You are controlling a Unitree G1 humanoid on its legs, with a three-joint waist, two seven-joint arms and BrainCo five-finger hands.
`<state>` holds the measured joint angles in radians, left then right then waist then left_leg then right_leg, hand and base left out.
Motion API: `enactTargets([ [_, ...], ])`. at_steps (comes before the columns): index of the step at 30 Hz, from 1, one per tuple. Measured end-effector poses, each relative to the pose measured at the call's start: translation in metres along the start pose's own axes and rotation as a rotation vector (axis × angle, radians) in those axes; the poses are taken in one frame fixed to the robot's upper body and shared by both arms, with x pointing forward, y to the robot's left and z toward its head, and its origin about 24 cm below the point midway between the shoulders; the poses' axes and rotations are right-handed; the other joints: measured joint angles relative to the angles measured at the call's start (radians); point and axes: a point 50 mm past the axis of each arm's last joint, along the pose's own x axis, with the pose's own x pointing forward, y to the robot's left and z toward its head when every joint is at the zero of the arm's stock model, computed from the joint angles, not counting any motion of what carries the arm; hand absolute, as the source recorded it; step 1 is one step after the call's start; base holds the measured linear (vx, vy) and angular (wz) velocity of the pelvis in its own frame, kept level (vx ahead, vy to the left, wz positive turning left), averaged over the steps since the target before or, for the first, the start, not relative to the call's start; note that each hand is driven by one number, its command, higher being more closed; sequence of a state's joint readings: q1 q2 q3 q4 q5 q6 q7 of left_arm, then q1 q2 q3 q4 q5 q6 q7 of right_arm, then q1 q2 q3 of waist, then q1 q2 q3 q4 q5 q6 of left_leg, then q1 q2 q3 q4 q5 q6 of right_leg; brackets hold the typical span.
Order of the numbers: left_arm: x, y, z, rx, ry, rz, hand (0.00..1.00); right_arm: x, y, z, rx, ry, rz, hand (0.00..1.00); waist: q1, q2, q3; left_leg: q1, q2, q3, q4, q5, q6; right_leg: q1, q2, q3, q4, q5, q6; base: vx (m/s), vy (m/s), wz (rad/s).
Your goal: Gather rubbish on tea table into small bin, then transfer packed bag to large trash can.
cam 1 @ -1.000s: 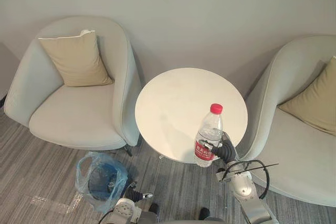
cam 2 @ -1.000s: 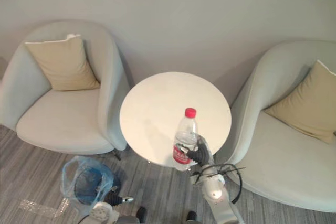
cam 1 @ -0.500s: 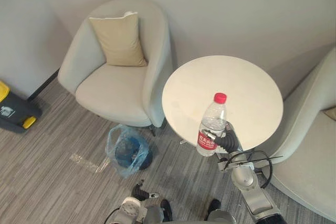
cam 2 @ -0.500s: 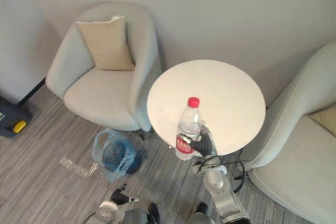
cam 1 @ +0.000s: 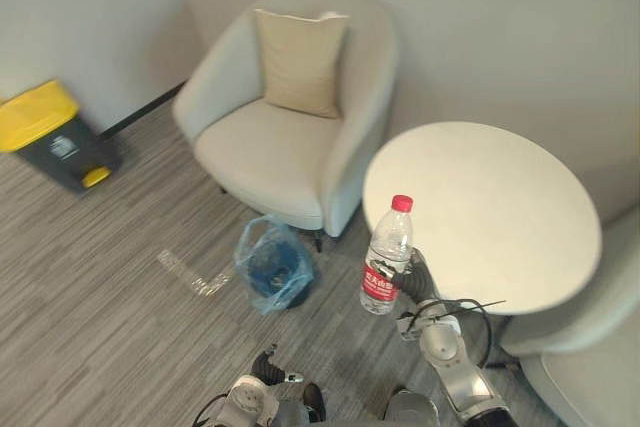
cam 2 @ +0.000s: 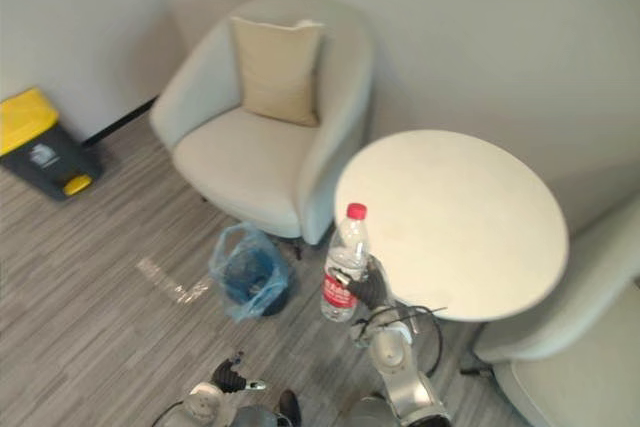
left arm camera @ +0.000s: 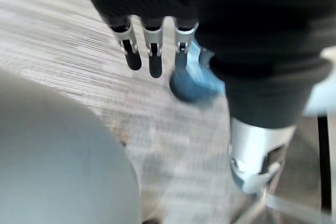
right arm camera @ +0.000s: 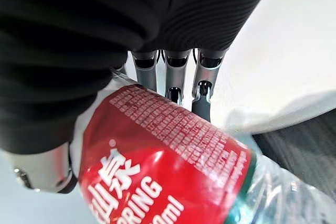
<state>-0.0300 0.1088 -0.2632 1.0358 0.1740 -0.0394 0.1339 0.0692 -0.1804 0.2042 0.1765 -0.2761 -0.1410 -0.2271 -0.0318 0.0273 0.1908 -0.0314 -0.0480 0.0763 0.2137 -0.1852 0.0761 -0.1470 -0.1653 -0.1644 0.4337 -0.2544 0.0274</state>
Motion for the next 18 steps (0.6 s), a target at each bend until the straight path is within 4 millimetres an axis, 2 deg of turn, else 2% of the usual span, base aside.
enactTargets([
  [2, 0.000, 0.001, -0.007, 0.007, 0.034, -0.002, 0.00, -0.005, 0.004, -0.003, 0.012, 0.017, 0.017, 1.00, -0.015, 0.017, 0.004, 0.032, 0.043, -0.065, -0.008, -0.018, -0.024, -0.047, 0.116, 0.076, -0.051, 0.015, 0.021, 0.26, -0.083, 0.83],
  [3, -0.001, 0.003, -0.013, 0.013, 0.052, 0.000, 0.00, -0.011, 0.006, -0.009, 0.020, 0.042, 0.019, 1.00, -0.028, 0.000, -0.004, 0.042, 0.037, -0.096, -0.009, -0.019, -0.038, -0.060, 0.133, 0.113, -0.104, 0.055, 0.022, 0.30, -0.130, 1.11],
  [4, -0.001, 0.004, -0.014, 0.015, 0.057, 0.003, 0.00, -0.016, 0.006, -0.013, 0.023, 0.062, 0.018, 1.00, -0.030, -0.024, -0.013, 0.046, 0.025, -0.118, 0.007, -0.029, -0.052, -0.068, 0.129, 0.136, -0.141, 0.097, 0.014, 0.36, -0.194, 1.24],
  [5, -0.001, 0.006, -0.016, 0.016, 0.064, 0.006, 0.00, -0.023, 0.006, -0.020, 0.022, 0.097, 0.017, 1.00, -0.030, -0.051, -0.025, 0.048, 0.010, -0.164, 0.040, -0.060, -0.068, -0.057, 0.116, 0.128, -0.169, 0.204, -0.010, 0.31, -0.203, 1.01],
  [8, -0.002, -0.008, -0.014, -0.008, 0.069, -0.021, 0.00, -0.024, -0.004, -0.026, 0.005, 0.125, -0.012, 1.00, -0.019, 0.016, -0.055, 0.027, 0.068, -0.207, 0.074, -0.079, -0.091, -0.015, 0.145, 0.023, -0.195, 0.189, -0.032, 0.43, -0.224, 0.80],
  [9, -0.002, -0.009, -0.013, -0.011, 0.068, -0.024, 0.00, -0.022, -0.007, -0.026, 0.001, 0.122, -0.019, 1.00, -0.016, 0.025, -0.052, 0.024, 0.079, -0.207, 0.080, -0.081, -0.107, -0.007, 0.150, 0.005, -0.200, 0.187, -0.035, 0.38, -0.162, 0.75],
  [10, -0.002, -0.009, -0.013, -0.019, 0.075, -0.023, 0.00, -0.020, -0.009, -0.025, 0.002, 0.119, -0.032, 1.00, -0.016, 0.029, -0.053, 0.015, 0.089, -0.201, 0.110, -0.075, -0.128, 0.015, 0.153, -0.015, -0.203, 0.181, -0.045, 0.25, -0.090, 0.72],
  [12, -0.002, -0.009, -0.013, -0.029, 0.080, -0.018, 0.00, -0.020, -0.010, -0.025, 0.009, 0.123, -0.044, 1.00, -0.015, 0.021, -0.046, 0.010, 0.095, -0.184, 0.185, -0.066, -0.159, 0.087, 0.151, -0.021, -0.229, 0.180, -0.046, 0.22, -0.046, 0.78],
  [13, -0.002, -0.008, -0.013, -0.032, 0.079, -0.015, 0.00, -0.019, -0.012, -0.025, 0.008, 0.122, -0.053, 1.00, -0.012, 0.014, -0.044, 0.006, 0.114, -0.134, 0.209, -0.081, -0.170, 0.130, 0.150, -0.015, -0.244, 0.180, -0.046, 0.16, 0.010, 0.64],
  [16, -0.001, -0.007, -0.009, -0.034, 0.062, -0.010, 0.00, -0.011, -0.015, -0.019, 0.010, 0.093, -0.080, 1.00, -0.003, 0.004, -0.040, -0.045, 0.158, -0.019, 0.138, -0.076, -0.166, 0.149, 0.122, -0.012, -0.251, 0.180, -0.046, 0.10, 0.091, 0.39],
  [17, -0.001, -0.006, -0.006, -0.033, 0.054, -0.009, 0.00, -0.009, -0.015, -0.019, 0.011, 0.094, -0.086, 1.00, -0.003, 0.001, -0.037, -0.069, 0.167, 0.020, 0.072, -0.050, -0.150, 0.149, 0.100, -0.014, -0.252, 0.177, -0.041, 0.07, 0.172, 0.33],
  [18, -0.001, -0.007, -0.006, -0.030, 0.051, -0.011, 0.00, -0.009, -0.015, -0.020, 0.010, 0.100, -0.088, 1.00, -0.003, 0.003, -0.039, -0.072, 0.175, 0.037, 0.022, 0.000, -0.150, 0.150, 0.093, -0.020, -0.251, 0.172, -0.028, 0.05, 0.159, 0.30],
])
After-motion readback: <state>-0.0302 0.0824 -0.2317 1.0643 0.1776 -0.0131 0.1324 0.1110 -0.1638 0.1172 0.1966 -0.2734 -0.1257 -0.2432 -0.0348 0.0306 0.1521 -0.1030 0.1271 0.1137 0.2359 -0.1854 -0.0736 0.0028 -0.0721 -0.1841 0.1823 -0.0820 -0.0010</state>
